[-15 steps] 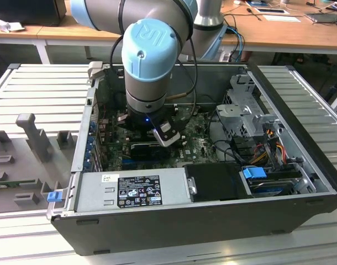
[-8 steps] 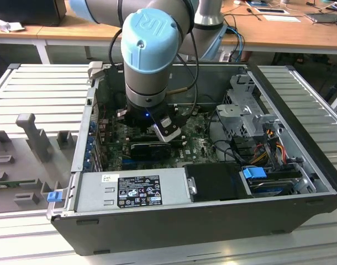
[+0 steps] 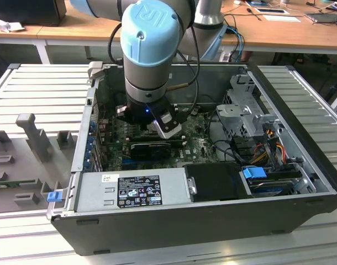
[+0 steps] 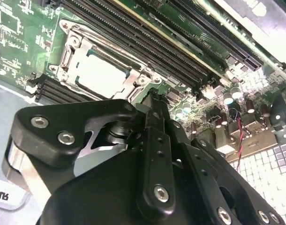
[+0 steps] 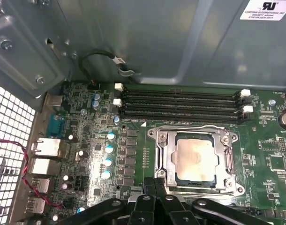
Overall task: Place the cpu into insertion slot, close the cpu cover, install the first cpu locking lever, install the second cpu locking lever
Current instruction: 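Install the second cpu locking lever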
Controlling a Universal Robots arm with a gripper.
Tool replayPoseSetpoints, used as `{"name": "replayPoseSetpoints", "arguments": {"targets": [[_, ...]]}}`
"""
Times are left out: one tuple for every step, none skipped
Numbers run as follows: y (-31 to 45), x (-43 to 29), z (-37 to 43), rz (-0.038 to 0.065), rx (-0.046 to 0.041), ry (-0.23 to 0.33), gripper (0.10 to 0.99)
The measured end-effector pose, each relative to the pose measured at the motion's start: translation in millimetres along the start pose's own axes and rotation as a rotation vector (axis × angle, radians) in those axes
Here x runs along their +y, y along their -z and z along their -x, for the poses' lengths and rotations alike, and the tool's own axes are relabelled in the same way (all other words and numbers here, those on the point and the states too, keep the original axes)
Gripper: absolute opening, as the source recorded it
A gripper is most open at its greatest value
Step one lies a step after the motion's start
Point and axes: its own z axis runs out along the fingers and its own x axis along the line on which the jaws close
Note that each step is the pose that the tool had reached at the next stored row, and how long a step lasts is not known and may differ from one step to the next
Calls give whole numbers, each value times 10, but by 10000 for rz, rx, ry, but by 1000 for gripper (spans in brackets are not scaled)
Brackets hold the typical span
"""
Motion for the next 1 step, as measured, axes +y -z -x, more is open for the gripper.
{"name": "replayPoseSetpoints", "arguments": {"targets": [[0, 0, 0, 1, -1, -1, 106]]}}
